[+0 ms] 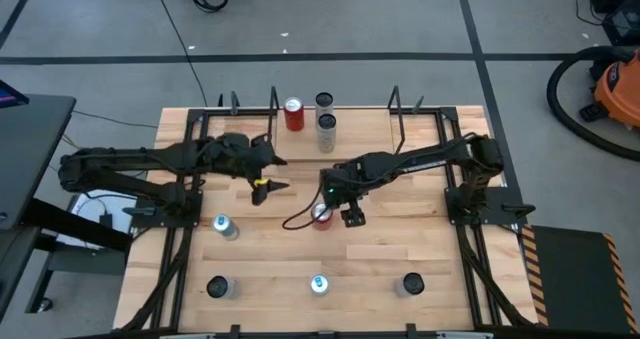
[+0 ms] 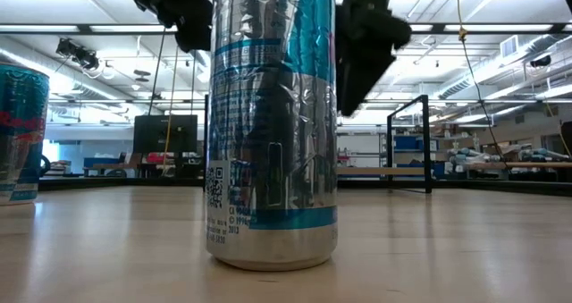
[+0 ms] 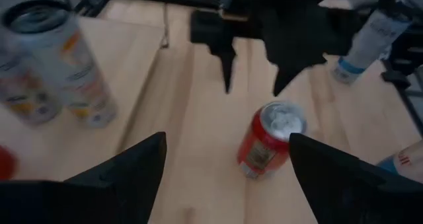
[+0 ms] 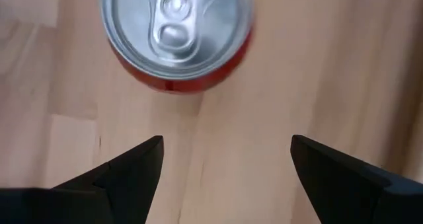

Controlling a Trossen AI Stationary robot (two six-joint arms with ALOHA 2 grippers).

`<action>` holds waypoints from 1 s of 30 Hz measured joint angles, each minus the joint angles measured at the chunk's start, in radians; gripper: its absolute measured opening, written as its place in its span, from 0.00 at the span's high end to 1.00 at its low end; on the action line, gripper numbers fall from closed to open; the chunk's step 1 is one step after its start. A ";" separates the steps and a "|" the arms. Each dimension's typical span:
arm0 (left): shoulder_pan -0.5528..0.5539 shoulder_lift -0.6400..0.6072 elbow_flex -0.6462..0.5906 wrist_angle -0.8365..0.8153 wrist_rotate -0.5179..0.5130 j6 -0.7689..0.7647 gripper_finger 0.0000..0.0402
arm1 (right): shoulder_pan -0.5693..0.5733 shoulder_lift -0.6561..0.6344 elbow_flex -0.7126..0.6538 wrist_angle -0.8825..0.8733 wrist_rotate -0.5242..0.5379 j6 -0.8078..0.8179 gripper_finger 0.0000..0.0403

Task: Place canned beverage on shelf
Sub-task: Put the red black soda can aligned with the other red black soda can on the shelf

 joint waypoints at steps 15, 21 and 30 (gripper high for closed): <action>-0.091 0.018 -0.417 0.618 -0.049 -0.052 0.20 | -0.082 -0.340 0.000 0.103 0.186 0.045 0.16; -0.106 0.131 -0.429 0.722 -0.051 -0.075 0.20 | -0.142 -0.398 0.000 0.193 0.197 0.044 0.16; -0.153 0.364 -0.429 0.983 -0.050 -0.070 0.20 | -0.213 -0.410 0.000 0.205 0.194 0.034 0.16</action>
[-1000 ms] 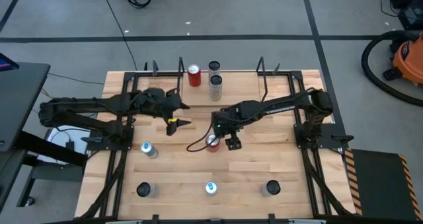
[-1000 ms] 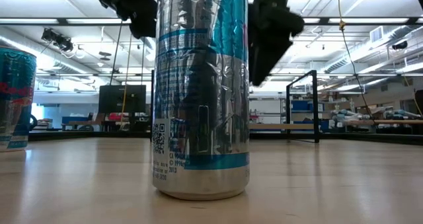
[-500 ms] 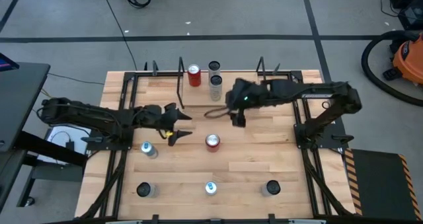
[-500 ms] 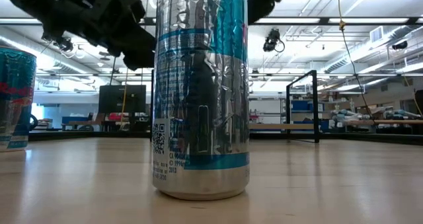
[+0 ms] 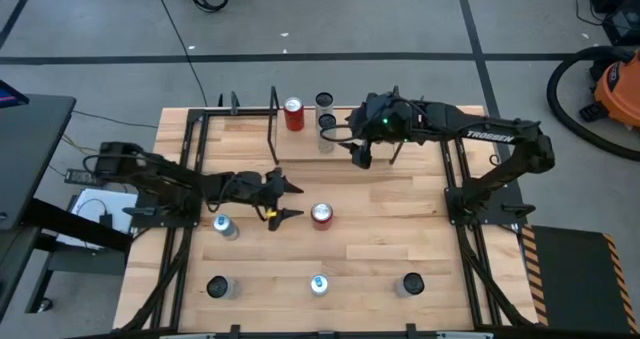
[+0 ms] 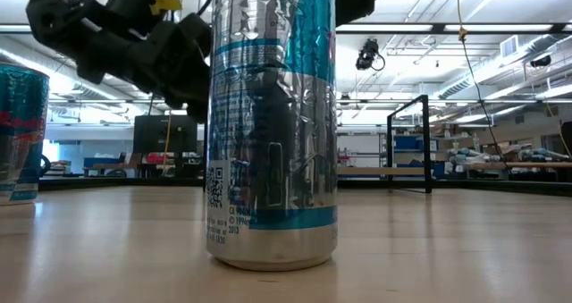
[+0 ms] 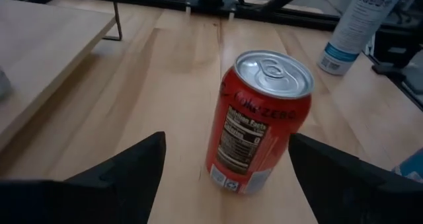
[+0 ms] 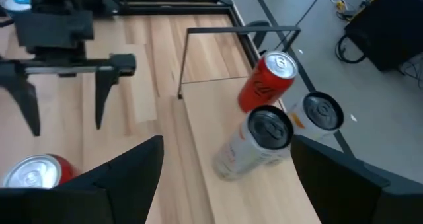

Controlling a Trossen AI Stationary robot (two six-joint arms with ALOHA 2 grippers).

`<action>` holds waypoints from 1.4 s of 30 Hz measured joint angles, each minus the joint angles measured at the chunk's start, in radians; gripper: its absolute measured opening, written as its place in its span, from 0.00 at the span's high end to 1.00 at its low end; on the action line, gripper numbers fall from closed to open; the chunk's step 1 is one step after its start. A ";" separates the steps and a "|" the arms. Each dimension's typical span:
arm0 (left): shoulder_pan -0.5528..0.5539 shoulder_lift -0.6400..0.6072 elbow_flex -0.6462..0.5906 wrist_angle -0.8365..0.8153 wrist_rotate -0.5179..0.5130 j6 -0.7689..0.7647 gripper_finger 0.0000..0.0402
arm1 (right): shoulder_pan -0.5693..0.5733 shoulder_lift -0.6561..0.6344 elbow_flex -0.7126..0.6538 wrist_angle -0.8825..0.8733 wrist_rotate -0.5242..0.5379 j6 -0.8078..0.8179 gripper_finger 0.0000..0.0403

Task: Place canned beverage on shelf
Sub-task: Put the red black soda can aligned with the other red black soda can on the shelf

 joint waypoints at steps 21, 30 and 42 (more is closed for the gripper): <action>-0.065 0.243 0.000 0.318 0.007 -0.021 0.20 | -0.032 0.001 0.000 -0.016 -0.088 -0.037 0.16; -0.075 0.243 0.000 0.315 0.013 -0.032 0.20 | -0.032 0.001 0.000 -0.038 -0.088 -0.035 0.16; -0.087 0.243 0.040 0.287 0.139 0.110 0.12 | -0.032 0.001 0.000 -0.051 -0.088 -0.034 0.16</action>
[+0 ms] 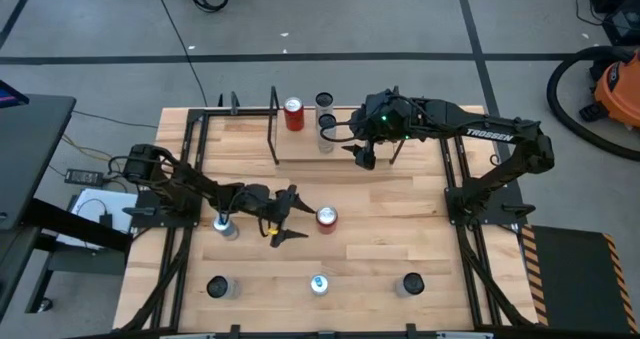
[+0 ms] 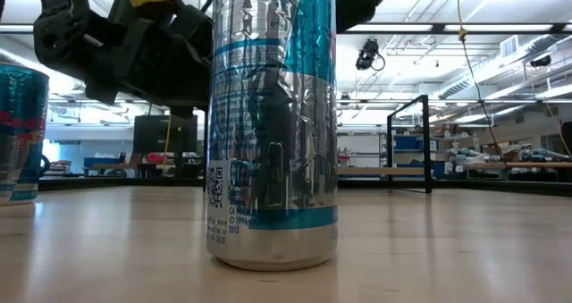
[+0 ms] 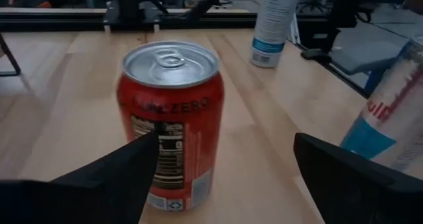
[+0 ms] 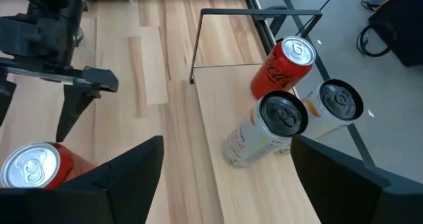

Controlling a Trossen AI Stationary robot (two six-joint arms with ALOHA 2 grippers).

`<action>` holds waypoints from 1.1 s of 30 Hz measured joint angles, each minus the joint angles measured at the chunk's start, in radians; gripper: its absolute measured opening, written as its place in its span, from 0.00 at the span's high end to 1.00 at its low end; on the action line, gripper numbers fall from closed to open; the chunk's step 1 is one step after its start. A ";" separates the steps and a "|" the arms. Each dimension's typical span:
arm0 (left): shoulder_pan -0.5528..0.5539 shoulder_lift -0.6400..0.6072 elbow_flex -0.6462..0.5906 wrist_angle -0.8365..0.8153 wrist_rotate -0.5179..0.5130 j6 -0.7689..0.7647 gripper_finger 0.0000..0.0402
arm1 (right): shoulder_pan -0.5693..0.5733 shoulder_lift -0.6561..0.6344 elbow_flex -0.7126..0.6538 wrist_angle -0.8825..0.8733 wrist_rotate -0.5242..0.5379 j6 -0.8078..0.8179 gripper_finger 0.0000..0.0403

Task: Place canned beverage on shelf
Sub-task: Put the red black soda can aligned with the other red black soda can on the shelf

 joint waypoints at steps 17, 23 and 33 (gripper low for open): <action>0.024 0.047 0.072 -0.022 -0.043 -0.037 0.12 | 0.002 0.000 0.000 -0.006 -0.077 0.018 0.16; 0.018 0.151 0.145 -0.038 -0.040 -0.038 0.12 | 0.002 0.000 0.000 -0.007 -0.078 0.020 0.16; 0.039 0.217 0.230 -0.042 -0.037 -0.064 0.12 | 0.002 0.000 0.000 -0.015 -0.078 0.041 0.16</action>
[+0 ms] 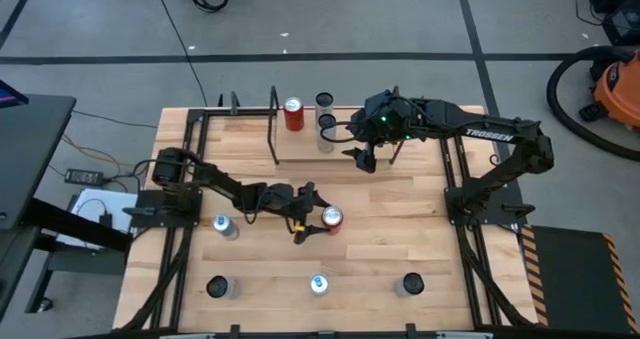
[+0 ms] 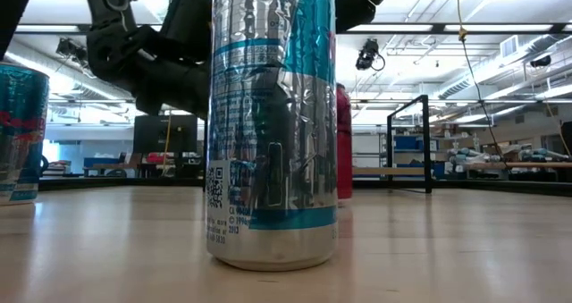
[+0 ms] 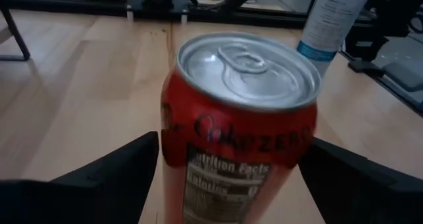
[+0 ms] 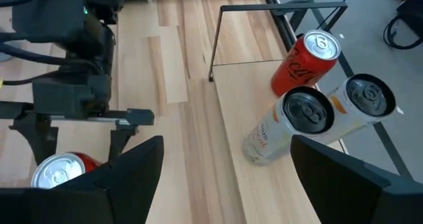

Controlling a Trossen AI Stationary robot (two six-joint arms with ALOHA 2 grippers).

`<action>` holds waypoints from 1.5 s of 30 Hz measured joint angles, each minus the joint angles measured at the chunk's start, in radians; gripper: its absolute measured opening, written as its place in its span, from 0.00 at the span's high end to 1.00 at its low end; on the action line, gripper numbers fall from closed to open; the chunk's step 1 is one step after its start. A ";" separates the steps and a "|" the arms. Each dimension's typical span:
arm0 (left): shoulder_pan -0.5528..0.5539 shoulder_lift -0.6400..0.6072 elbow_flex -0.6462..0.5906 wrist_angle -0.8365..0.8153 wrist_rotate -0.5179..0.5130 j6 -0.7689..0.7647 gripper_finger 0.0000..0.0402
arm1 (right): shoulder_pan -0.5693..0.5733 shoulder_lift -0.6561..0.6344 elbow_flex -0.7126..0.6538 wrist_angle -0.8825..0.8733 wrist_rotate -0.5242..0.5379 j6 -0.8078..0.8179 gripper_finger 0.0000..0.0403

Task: Place canned beverage on shelf
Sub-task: Put the red black soda can aligned with the other red black soda can on the shelf

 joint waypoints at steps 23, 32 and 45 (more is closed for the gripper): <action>0.004 0.018 0.060 -0.085 0.005 0.008 0.25 | 0.000 0.000 0.000 -0.005 -0.055 0.012 0.16; 0.018 -0.017 0.059 -0.131 0.014 0.011 0.26 | 0.000 0.034 0.000 -0.012 -0.073 0.121 0.16; 0.072 -0.317 0.057 -0.488 0.126 0.137 0.23 | 0.029 0.154 0.000 0.016 -0.153 -0.090 0.16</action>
